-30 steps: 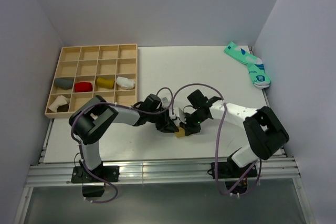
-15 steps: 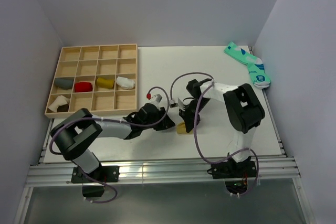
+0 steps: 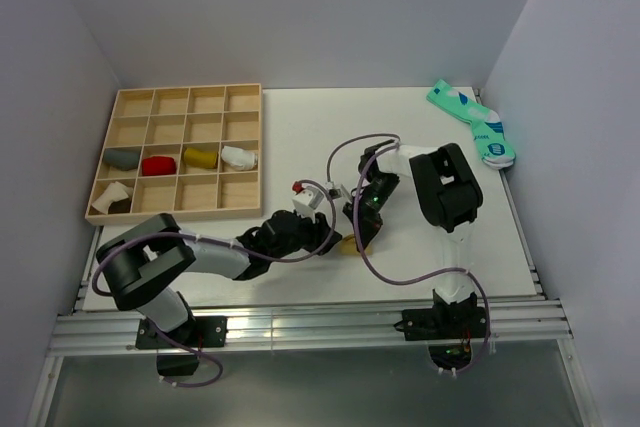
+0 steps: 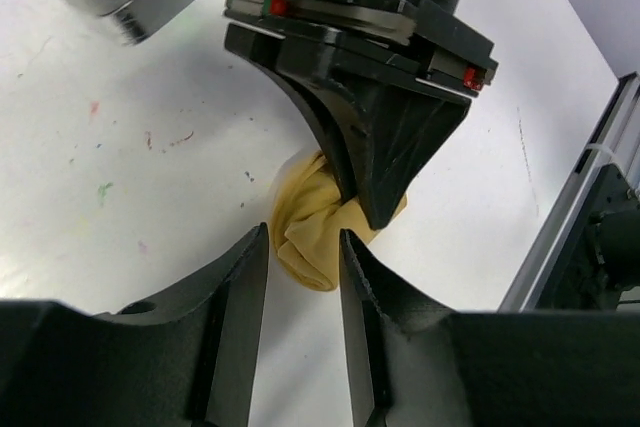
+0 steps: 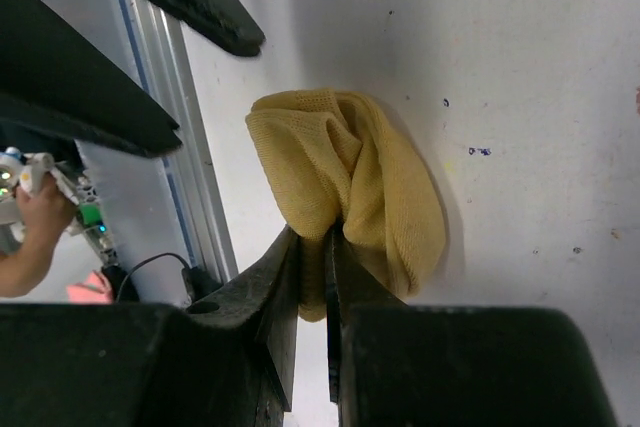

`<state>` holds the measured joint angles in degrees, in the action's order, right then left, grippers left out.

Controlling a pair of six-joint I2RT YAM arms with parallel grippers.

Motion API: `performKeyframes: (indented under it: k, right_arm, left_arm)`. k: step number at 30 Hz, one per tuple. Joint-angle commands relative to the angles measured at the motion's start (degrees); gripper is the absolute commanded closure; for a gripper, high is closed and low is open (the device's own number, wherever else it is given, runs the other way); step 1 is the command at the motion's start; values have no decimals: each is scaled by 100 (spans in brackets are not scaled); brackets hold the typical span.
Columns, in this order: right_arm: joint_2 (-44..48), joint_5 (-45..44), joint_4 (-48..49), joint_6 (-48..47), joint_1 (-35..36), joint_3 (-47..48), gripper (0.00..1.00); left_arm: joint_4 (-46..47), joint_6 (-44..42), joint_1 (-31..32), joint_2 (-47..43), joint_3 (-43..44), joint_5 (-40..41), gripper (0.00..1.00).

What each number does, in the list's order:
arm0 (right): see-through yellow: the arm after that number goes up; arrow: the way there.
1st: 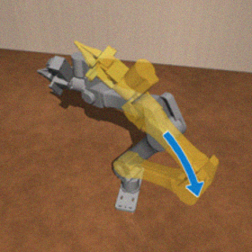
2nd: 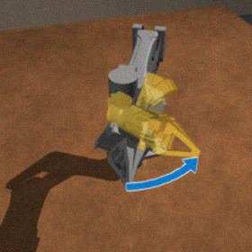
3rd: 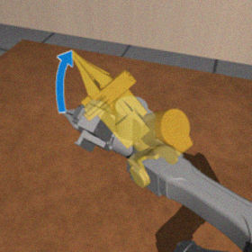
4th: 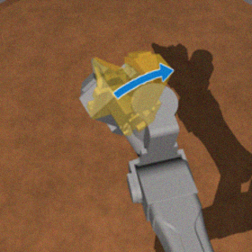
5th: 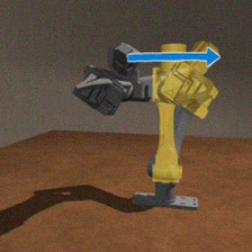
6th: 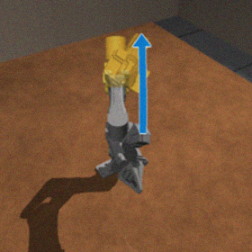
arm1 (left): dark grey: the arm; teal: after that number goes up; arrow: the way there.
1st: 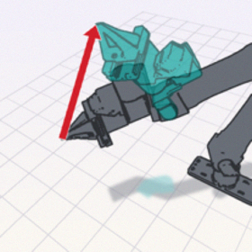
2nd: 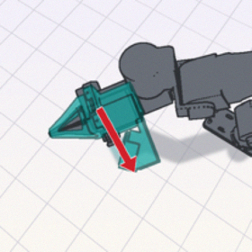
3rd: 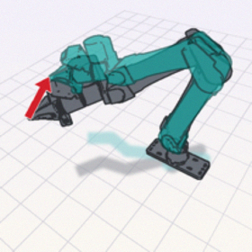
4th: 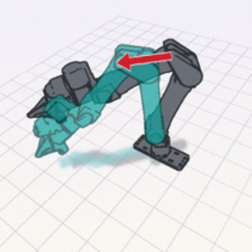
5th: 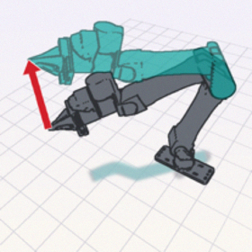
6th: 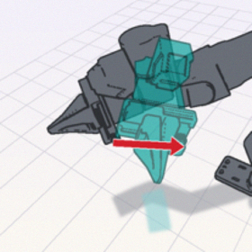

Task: Roll the socks
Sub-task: Roll the sock at the center of the board.

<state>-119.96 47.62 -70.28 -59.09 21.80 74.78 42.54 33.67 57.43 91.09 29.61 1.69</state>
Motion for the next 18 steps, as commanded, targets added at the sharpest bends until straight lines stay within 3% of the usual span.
performKeyframes:
  k: [1, 8, 18]
  right_arm:
    - [-159, 11, -320, -173, -36, 186, 90]
    - [-221, 20, -337, -103, -71, 238, 90]
    - [-343, 29, -232, 82, -124, 317, 91]
  left_arm:
    - [658, -536, 14, 251, 325, -424, 60]
    - [746, -581, 5, 980, 722, -1083, 61]
    - [861, -467, 5, 1174, 713, -1461, 61]
